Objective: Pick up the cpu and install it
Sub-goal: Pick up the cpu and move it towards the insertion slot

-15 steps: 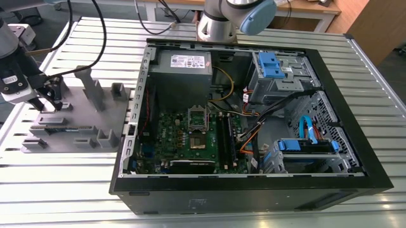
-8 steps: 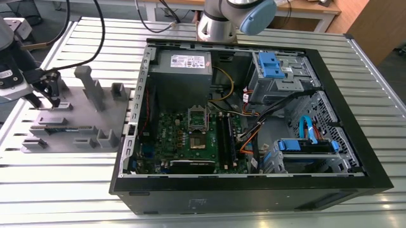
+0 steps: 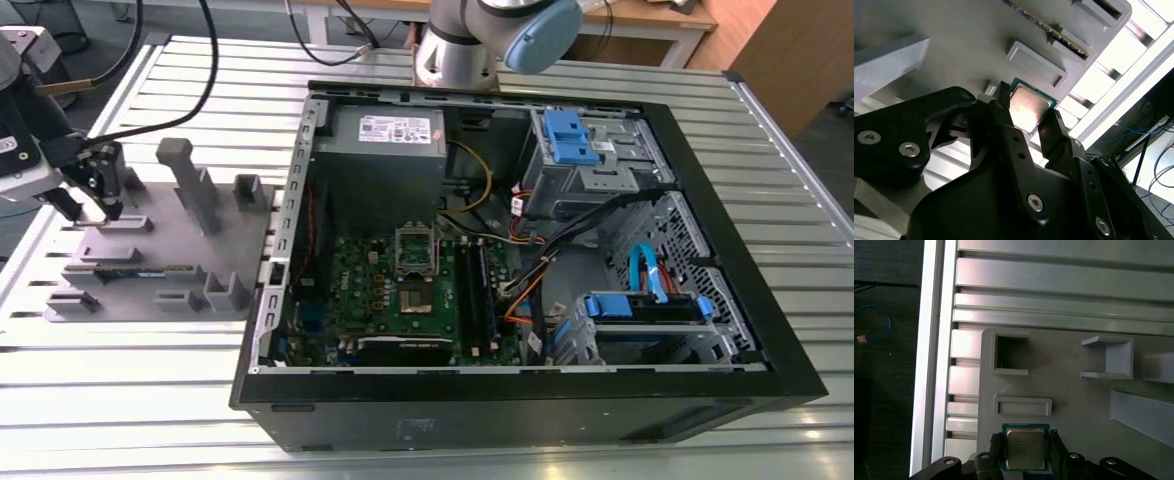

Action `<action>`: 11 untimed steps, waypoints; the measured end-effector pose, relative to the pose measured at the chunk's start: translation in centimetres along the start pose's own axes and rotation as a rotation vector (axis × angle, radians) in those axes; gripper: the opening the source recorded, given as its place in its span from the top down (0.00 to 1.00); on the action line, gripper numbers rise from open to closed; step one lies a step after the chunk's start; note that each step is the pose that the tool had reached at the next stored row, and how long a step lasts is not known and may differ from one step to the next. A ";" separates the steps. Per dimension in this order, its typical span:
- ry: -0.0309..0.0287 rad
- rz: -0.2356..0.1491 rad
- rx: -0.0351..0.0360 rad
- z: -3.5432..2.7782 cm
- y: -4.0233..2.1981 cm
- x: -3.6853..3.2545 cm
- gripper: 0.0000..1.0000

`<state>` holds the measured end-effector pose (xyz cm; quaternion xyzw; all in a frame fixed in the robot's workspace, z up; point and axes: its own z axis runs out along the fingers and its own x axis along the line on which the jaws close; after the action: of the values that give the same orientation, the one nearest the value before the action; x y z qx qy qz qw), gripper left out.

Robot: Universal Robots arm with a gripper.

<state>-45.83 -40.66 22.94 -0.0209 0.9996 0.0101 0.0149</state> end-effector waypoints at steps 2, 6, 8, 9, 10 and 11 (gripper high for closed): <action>-0.0002 0.000 -0.0001 0.00 0.00 0.00 0.53; 0.0001 0.000 0.0001 -0.02 0.00 0.00 0.53; 0.0002 0.000 0.0001 -0.05 0.00 0.00 0.53; 0.0002 0.000 0.0001 -0.08 0.00 0.00 0.53; 0.0003 0.000 0.0002 -0.12 0.00 0.00 0.53; 0.0005 0.000 0.0002 -0.18 0.00 0.00 0.53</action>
<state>-45.84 -40.66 23.11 -0.0209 0.9996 0.0100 0.0147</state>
